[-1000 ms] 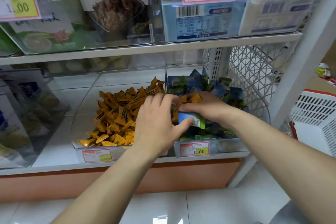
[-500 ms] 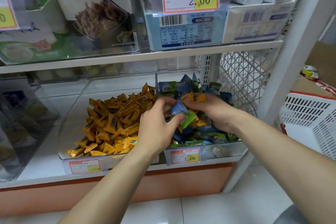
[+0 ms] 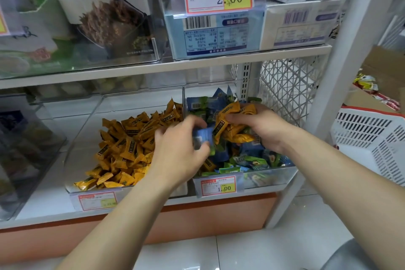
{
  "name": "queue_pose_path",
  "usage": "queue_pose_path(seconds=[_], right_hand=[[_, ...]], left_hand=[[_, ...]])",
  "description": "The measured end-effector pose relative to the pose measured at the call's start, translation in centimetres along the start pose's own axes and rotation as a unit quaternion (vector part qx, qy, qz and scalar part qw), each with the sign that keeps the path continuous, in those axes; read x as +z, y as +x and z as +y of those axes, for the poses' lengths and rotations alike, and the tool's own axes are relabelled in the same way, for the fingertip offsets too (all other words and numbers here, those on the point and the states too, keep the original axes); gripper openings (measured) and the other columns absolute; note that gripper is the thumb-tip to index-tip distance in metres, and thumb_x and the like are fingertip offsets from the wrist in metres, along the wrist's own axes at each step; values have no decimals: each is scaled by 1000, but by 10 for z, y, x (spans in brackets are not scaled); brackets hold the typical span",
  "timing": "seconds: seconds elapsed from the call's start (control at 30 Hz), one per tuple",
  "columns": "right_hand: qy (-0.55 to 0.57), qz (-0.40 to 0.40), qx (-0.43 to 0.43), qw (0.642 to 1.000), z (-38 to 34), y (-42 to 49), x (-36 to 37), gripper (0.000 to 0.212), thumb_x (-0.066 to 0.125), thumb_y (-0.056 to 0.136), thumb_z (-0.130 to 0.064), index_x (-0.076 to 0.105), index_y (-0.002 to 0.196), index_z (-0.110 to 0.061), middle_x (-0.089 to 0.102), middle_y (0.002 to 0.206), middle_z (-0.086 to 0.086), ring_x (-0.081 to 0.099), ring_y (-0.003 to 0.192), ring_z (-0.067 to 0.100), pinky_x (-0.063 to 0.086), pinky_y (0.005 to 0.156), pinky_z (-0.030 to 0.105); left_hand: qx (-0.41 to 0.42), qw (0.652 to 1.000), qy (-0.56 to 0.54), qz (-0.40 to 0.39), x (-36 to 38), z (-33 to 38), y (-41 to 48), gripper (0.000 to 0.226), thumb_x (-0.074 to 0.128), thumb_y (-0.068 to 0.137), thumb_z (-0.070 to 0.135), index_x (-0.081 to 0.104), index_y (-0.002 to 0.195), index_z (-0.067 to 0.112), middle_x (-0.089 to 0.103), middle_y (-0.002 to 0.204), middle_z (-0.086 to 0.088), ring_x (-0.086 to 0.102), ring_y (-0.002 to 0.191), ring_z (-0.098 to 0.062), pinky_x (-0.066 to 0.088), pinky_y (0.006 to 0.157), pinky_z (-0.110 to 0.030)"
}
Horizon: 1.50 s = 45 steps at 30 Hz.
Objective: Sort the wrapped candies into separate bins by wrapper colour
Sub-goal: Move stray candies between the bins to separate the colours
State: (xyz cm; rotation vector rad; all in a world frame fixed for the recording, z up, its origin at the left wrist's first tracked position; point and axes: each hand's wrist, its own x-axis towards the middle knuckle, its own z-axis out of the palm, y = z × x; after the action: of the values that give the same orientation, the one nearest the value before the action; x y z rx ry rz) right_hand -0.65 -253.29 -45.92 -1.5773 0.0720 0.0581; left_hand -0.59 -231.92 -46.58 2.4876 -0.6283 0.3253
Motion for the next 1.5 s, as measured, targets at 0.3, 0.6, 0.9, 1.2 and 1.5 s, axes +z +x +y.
queue_pose_path(seconds=[0.3,0.6,0.9,1.2,1.5], right_hand=[[104,-16,13,994,-3,-7,12,17,76,83,-14,77,99,-11,75,102,17,73,95,31,60,76,37],[128,-39,61,989,-4,-8,32,29,74,86,-26,71,109,-10,74,104,13,72,97,28,58,81,41],[228,-110,31,967,-4,-2,27,38,45,97,-29,78,81,-16,72,77,2,71,71,13,56,60,24],[161,-67,63,983,-7,-2,23,21,53,96,-17,71,96,-7,74,95,15,72,80,25,58,65,35],[-68,52,-64,994,-5,3,21,24,65,92,-16,70,115,-14,72,112,5,66,108,19,50,99,35]], left_hand=[[56,997,47,13,13,18,2,111,42,72,87,11,157,23,51,143,-4,55,123,-24,51,92,-40],[59,997,-11,37,21,14,12,92,57,71,79,25,148,40,47,138,0,62,109,-28,57,75,-40],[50,992,9,111,23,15,18,53,59,85,59,50,128,29,65,113,2,65,95,-22,37,70,-28],[22,991,-22,129,25,15,22,48,66,89,47,52,130,25,66,114,-5,66,96,-32,46,71,-34],[-7,988,-118,103,8,7,30,44,72,80,52,60,120,36,72,102,12,67,93,-10,54,80,-26]])
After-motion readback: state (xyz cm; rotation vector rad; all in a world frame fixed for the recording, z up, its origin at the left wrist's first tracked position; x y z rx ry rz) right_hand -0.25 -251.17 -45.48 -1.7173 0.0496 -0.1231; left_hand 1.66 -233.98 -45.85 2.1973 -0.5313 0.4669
